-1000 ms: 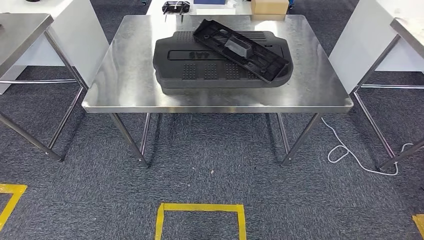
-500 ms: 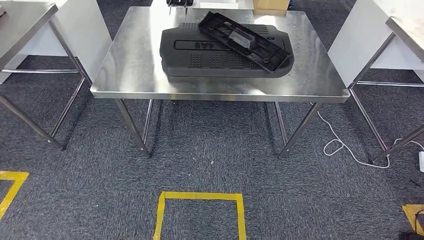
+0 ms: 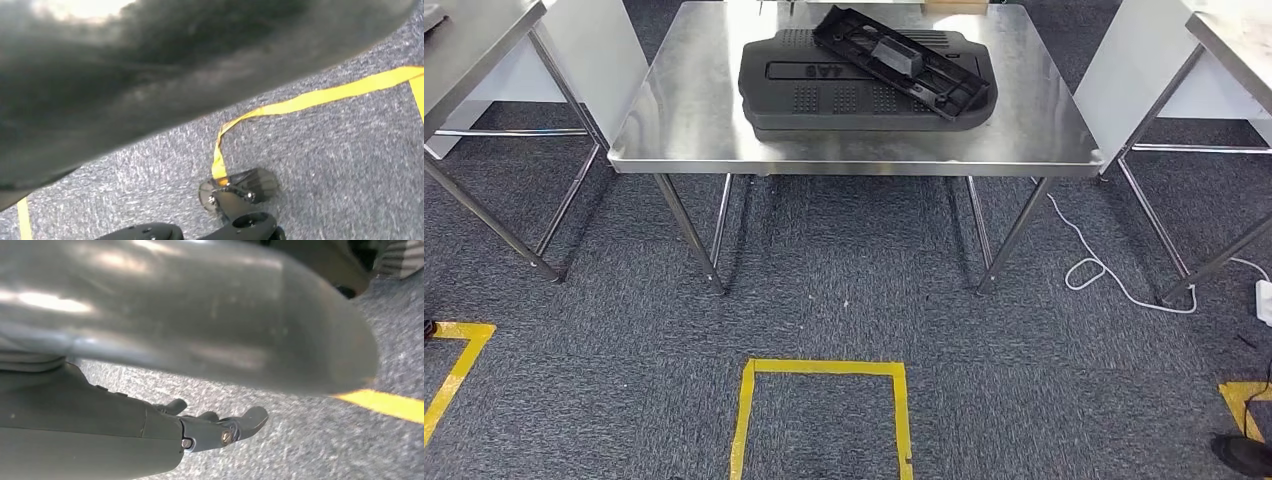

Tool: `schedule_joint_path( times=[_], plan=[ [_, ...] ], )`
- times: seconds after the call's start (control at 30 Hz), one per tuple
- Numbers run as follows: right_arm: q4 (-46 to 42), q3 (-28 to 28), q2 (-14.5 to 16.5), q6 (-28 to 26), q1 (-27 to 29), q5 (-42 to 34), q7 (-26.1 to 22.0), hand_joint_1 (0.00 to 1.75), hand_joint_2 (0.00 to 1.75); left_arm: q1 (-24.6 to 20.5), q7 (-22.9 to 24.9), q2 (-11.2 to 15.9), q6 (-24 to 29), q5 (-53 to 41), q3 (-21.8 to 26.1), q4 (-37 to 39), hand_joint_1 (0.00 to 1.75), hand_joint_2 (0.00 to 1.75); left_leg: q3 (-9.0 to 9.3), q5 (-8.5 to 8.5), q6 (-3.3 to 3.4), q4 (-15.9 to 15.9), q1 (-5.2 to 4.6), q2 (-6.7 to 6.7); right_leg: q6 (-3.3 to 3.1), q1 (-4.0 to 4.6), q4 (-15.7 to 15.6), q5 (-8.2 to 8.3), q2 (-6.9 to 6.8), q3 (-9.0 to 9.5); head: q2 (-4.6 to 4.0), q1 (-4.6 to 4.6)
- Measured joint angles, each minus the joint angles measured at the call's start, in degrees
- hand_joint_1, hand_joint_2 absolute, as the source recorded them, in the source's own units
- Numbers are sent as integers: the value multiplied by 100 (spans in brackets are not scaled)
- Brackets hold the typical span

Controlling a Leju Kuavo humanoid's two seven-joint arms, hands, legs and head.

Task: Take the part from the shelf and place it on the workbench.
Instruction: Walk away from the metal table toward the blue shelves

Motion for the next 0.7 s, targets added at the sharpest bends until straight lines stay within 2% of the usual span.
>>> schedule_joint_path(
  times=[0.03, 0.1, 0.13, 0.17, 0.2, 0.23, 0.27, 0.3, 0.33, 0.4, 0.47, 0.5, 0.57, 0.6, 0.63, 0.67, 0.7],
  plan=[
    [1, 4, 0, 1, 1, 2, 0, 0, 0, 3, 1, 2, 1, 0, 0, 0, 0, 0, -69, -277, -18, 268, 6, -8, -48, -17, -5, 51, -9, -26, 1, -13],
    [2, 11, 0, 1, 5, 7, -2, 0, 0, 7, 3, 2, 1, 0, 1, 0, 0, 0, -206, -797, -54, 995, 10, -18, -96, 3, 11, 136, -24, -122, 0, -34],
    [3, 16, -1, 1, 5, 8, -3, 0, 0, 7, 4, 2, 2, 0, 0, 1, 0, 0, -220, -896, -72, 1265, 12, -21, -94, 10, 28, 175, -29, -172, 1, -33],
    [3, 24, -2, 1, 5, 10, -5, 0, 0, 7, 4, 2, 3, 0, 0, 1, 0, 0, -152, -876, -87, 1359, 19, -21, -87, 11, 56, 206, -31, -236, 1, -34],
    [4, 33, -3, 1, 6, 15, -5, 0, 0, 7, 5, 2, 5, 0, 0, 1, 0, 0, 26, -764, -99, 1225, 31, -19, -76, 5, 96, 229, -29, -296, 1, -33],
    [4, 42, -4, -2, 6, 24, -8, 0, 0, 5, 5, 2, 8, 0, 0, 1, 0, 0, 283, -649, -110, 899, 47, -20, -65, -2, 151, 241, -28, -358, 1, -35],
    [4, 49, -7, -9, 5, 36, -14, 0, 0, 0, 4, 0, 11, -1, 0, 1, 0, 0, 542, -606, -119, 542, 53, -28, -54, 2, 205, 250, -29, -424, 1, -37],
    [5, 55, -9, -18, 3, 50, -22, 0, 0, -2, 3, -3, 16, -1, -1, 2, 0, 0, 739, -591, -113, 234, 52, -42, -36, 9, 261, 259, -29, -484, 1, -37],
    [5, 60, -10, -28, 0, 65, -32, 0, 0, -3, 2, -5, 20, -1, -1, 3, 0, 0, 830, -620, -103, 50, 44, -55, -12, 23, 306, 275, -29, -533, 1, -33],
    [7, 66, -13, -45, -2, 90, -49, 0, 0, 1, 1, -8, 33, 0, -1, 4, 0, 0, 797, -621, -42, -16, 13, -73, 70, 35, 339, 331, -23, -600, 0, -30],
    [11, 68, -21, -54, 3, 102, -55, 0, 0, 2, 2, -11, 46, 0, 1, 6, 0, 0, 720, -550, 73, -44, 15, -60, 137, 25, 392, 292, -14, -680, 0, -31],
    [13, 69, -25, -57, 6, 105, -56, 0, 0, -1, 2, -14, 53, 0, 1, 7, 0, 0, 671, -504, 143, -59, 23, -53, 138, 20, 524, 173, -9, -758, 0, -16],
    [16, 74, -27, -68, 2, 112, -63, 0, 0, -8, 5, -17, 63, -1, 1, 7, 0, 0, 542, -416, 240, -69, 26, -45, 98, 7, 1108, -222, -1, -1004, 0, 11],
    [16, 78, -25, -75, 1, 118, -75, 0, 0, -8, 18, -18, 68, -6, 1, 7, 0, 0, 470, -372, 259, -69, 24, -40, 93, 0, 1493, -398, 0, -1128, 0, 21],
    [16, 80, -25, -83, 2, 123, -90, 0, 0, -7, 33, -20, 71, -11, 1, 8, 0, 0, 403, -325, 263, -69, 23, -31, 112, -6, 1801, -493, 0, -1209, 0, 21],
    [16, 82, -27, -94, 3, 127, -108, 0, 0, -5, 50, -21, 73, -17, 1, 8, 0, 0, 339, -276, 259, -69, 23, -18, 157, -12, 1957, -489, 0, -1212, 1, 22],
    [16, 82, -31, -106, 5, 131, -126, 0, 0, -4, 66, -25, 74, -21, 2, 9, 0, 0, 284, -229, 251, -69, 25, -2, 216, -19, 1904, -393, -1, -1113, 1, 23]
  ],
)
